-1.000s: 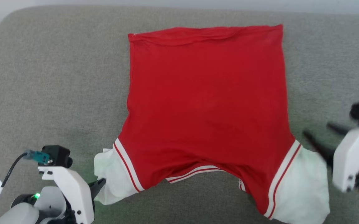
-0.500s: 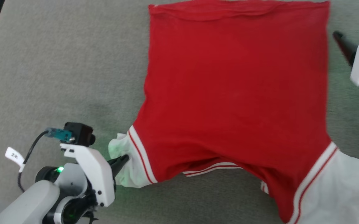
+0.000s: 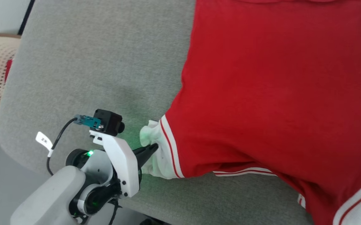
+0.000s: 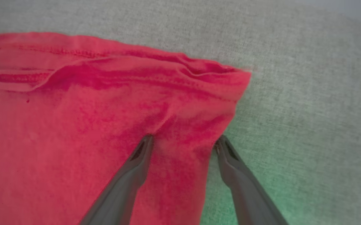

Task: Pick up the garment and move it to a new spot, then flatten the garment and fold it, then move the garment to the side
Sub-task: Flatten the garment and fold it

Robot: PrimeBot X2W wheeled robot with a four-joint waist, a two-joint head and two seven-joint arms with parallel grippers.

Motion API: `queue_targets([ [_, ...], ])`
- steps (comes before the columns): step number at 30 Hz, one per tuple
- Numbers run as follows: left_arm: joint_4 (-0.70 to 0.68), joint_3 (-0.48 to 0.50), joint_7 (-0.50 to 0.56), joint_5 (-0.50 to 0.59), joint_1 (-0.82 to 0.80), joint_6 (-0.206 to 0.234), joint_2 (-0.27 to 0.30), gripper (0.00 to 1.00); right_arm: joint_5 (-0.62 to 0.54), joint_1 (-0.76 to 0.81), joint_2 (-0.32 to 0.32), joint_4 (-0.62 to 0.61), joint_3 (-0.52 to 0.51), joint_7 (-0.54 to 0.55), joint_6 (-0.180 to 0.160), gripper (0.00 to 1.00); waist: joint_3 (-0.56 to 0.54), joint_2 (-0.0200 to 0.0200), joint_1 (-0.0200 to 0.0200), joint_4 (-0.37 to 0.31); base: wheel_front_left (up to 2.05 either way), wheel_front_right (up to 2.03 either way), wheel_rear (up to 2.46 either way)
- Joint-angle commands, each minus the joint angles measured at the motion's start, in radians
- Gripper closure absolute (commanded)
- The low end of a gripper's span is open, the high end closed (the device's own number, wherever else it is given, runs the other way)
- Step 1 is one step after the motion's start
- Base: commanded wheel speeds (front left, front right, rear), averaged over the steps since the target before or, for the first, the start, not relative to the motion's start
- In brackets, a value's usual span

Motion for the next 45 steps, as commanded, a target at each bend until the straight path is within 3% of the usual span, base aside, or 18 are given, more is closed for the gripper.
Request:
queue_targets([
  [1,0.023,-0.007,-0.002,0.013,-0.009,-0.003,-0.001,1.00,-0.017,0.053,0.010,0.084,-0.004,0.054,-0.001,0.00,0.015,0.0000,-0.0001,0.022,0.00,0.00,0.00],
  [4,0.036,-0.005,-0.004,0.004,-0.012,-0.010,-0.012,1.00,-0.028,0.067,0.015,0.140,-0.013,0.101,-0.001,0.00,0.017,0.0000,-0.0001,0.026,0.00,0.00,0.00],
  [5,0.042,-0.005,-0.005,0.005,-0.016,-0.011,-0.015,1.00,-0.037,0.077,0.016,0.157,-0.006,0.117,-0.001,0.57,0.017,0.0000,-0.0001,0.027,0.00,0.00,0.00],
  [6,0.047,-0.006,-0.008,0.006,-0.018,-0.013,-0.015,1.00,-0.042,0.083,0.012,0.171,-0.007,0.127,-0.001,1.00,0.016,0.0000,-0.0001,0.027,0.00,0.00,0.00],
  [11,0.068,0.010,-0.026,0.002,-0.015,-0.013,-0.004,1.00,-0.047,0.085,-0.004,0.132,0.015,0.060,-0.002,1.00,-0.009,0.0000,-0.0001,-0.001,0.00,0.00,0.00],
  [16,0.061,0.041,-0.040,-0.006,0.006,0.005,0.032,1.00,0.045,0.094,0.004,0.043,0.111,0.021,-0.001,1.00,-0.060,0.0000,-0.0001,-0.067,0.00,0.00,0.00],
  [23,0.029,0.079,-0.043,-0.022,0.042,0.036,0.098,1.00,0.226,0.189,-0.064,-0.198,0.287,0.034,-0.001,1.00,-0.130,0.0000,-0.0001,-0.165,0.00,0.00,0.00],
  [28,0.002,0.096,-0.040,-0.030,0.070,0.058,0.135,1.00,0.337,0.328,-0.112,-0.394,0.338,0.089,-0.001,1.00,-0.175,0.0000,-0.0001,-0.219,0.00,0.00,0.00],
  [35,-0.033,0.102,-0.031,-0.039,0.099,0.081,0.162,1.00,0.422,0.588,-0.121,-0.667,0.268,0.192,-0.001,1.00,-0.216,0.0000,-0.0001,-0.259,0.00,0.00,0.00],
  [40,-0.051,0.103,-0.028,-0.044,0.103,0.087,0.165,1.00,0.418,0.795,-0.076,-0.836,0.161,0.269,-0.001,1.00,-0.218,0.0000,-0.0001,-0.266,0.00,0.00,0.00],
  [45,-0.050,0.099,-0.027,-0.044,0.099,0.081,0.160,1.00,0.377,0.938,-0.013,-0.899,0.109,0.283,-0.001,1.00,-0.215,0.0000,-0.0001,-0.262,0.00,0.00,0.00],
])
